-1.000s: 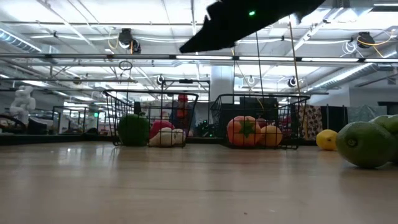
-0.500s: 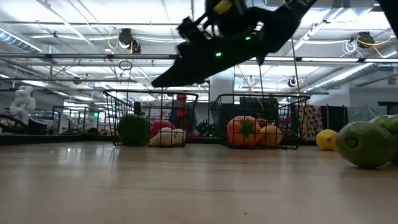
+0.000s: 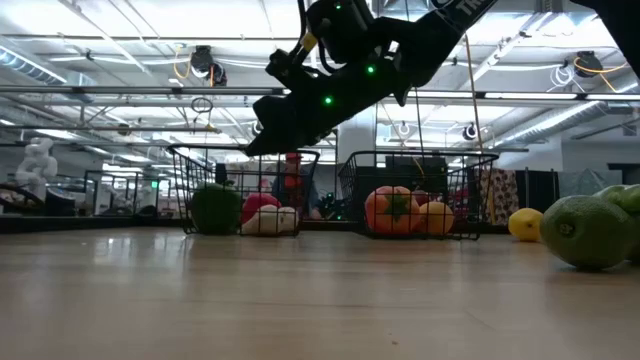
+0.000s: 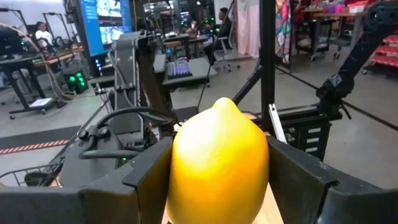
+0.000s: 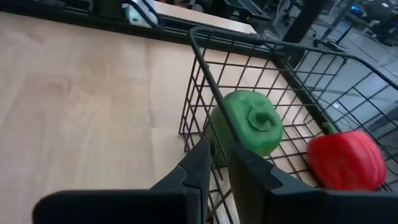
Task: Sort produce into baskets
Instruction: Put the yellow lemon into the right wire basket
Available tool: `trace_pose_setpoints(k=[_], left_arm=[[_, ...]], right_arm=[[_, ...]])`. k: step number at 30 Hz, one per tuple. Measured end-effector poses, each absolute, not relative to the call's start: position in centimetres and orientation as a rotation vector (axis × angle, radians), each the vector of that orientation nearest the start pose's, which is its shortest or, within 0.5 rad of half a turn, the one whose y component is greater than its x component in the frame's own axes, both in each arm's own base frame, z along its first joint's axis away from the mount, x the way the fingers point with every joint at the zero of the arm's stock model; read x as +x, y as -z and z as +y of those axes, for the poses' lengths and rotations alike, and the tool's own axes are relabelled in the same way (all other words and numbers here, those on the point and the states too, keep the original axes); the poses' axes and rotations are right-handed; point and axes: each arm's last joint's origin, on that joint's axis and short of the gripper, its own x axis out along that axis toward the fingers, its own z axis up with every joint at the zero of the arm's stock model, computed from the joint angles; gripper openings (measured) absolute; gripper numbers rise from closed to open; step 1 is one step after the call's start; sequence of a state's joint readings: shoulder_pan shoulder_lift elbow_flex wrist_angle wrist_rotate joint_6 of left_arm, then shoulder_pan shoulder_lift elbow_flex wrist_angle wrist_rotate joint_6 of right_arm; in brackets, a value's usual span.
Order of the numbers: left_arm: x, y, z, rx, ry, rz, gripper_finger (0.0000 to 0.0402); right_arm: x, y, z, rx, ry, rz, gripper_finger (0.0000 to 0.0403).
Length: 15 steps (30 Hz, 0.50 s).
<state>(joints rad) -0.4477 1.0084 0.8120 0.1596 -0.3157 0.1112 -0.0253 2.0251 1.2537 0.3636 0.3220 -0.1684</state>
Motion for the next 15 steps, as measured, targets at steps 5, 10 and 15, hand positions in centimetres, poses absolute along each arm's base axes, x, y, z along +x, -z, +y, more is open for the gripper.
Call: trace_pose_setpoints(k=[5,10,15], left_arm=[[20.80,-33.52,-8.99,0.122,0.133,0.019,0.0234],[20.80,-33.58,-8.99,0.120,0.132,0.013,0.0234],[20.80,-33.62,-8.99,0.118,0.132,0.009,0.0234]], right_arm=[[44.15,-17.77,-2.00,-0.210,0.305,0.404,0.0045],[44.14,-17.79,-2.35,-0.163,0.324,0.395,0.0045],[44.15,-17.87,-2.73,-0.132,0.338,0.382,0.0045]])
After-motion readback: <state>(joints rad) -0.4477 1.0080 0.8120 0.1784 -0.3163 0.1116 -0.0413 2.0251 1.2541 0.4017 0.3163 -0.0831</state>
